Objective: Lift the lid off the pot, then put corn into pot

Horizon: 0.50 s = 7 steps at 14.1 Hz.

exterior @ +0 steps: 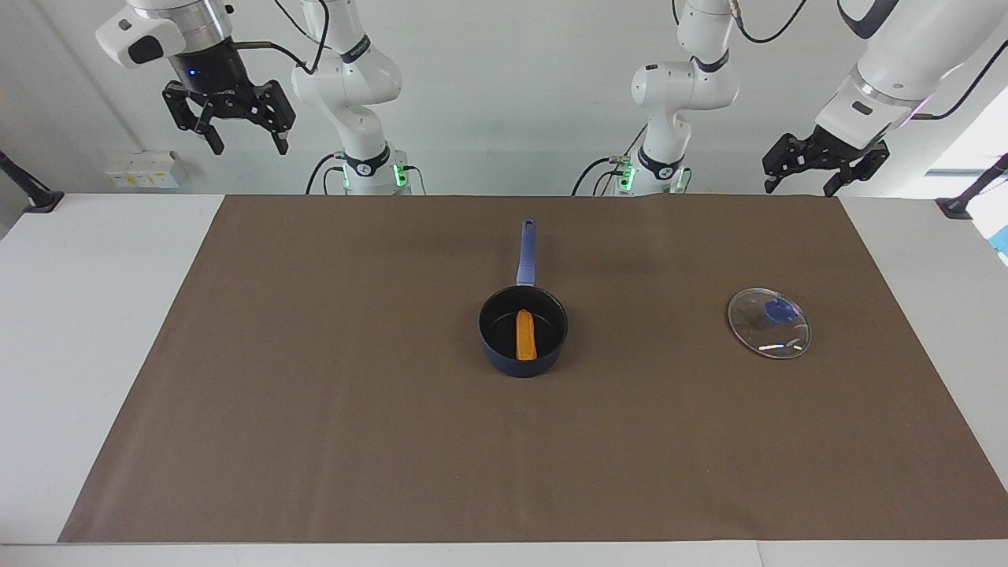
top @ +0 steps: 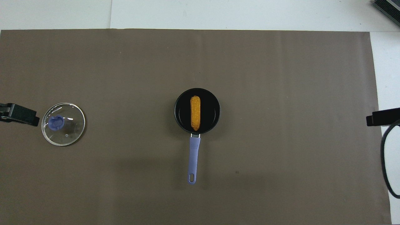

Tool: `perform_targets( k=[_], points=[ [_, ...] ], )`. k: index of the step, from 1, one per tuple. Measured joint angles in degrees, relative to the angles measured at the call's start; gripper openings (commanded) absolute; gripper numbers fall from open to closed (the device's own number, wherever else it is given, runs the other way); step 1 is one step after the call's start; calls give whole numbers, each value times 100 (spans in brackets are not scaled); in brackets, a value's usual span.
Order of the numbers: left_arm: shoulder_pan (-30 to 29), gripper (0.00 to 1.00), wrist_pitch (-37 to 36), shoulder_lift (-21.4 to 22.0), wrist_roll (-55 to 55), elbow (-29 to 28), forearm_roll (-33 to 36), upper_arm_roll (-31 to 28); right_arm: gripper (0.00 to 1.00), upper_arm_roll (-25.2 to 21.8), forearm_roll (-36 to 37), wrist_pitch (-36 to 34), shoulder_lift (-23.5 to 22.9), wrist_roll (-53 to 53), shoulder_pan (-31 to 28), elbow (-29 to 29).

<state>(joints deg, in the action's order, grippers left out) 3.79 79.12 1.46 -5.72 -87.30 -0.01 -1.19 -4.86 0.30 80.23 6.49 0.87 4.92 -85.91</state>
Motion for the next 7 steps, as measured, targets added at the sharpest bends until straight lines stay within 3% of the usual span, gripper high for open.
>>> perform_targets(
  k=[7],
  points=[
    [-2,100,0,0,0,-2,0,-1,100,-7,0,0,80,0,-1,10]
  ],
)
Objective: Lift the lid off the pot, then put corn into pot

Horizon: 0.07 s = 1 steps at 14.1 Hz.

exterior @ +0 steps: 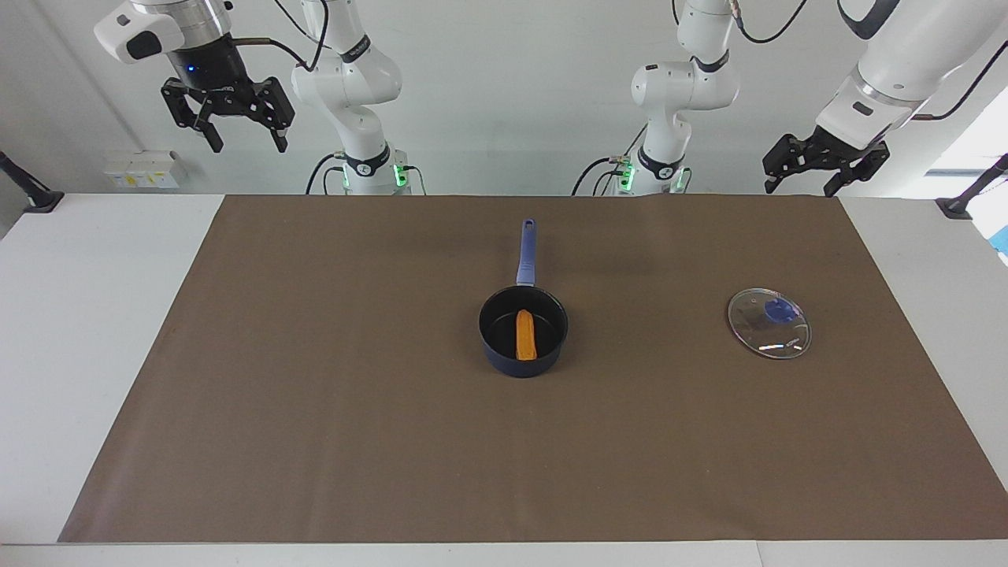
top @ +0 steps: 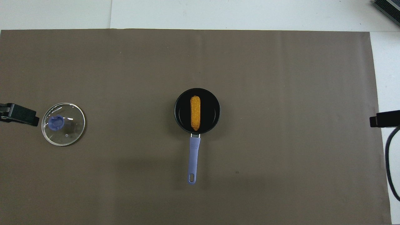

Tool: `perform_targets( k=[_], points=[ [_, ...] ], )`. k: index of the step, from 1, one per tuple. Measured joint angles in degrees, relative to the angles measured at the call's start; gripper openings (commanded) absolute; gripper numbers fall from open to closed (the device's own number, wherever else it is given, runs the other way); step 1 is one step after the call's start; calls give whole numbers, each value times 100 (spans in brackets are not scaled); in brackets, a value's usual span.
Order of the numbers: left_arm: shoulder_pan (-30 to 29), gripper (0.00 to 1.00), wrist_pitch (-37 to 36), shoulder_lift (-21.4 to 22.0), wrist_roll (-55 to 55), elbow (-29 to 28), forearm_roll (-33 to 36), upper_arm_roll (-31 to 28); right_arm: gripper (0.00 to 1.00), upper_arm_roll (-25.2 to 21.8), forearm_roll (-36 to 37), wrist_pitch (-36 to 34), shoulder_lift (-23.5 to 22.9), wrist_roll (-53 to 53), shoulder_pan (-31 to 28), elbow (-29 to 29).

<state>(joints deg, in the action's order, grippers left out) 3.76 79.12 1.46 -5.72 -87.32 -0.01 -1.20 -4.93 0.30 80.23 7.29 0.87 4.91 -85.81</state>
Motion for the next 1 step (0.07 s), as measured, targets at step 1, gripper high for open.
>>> perform_targets(
  k=[1],
  points=[
    [0,100,0,0,0,0,0,0,100,-6,0,0,0,0,-1,0]
  ],
)
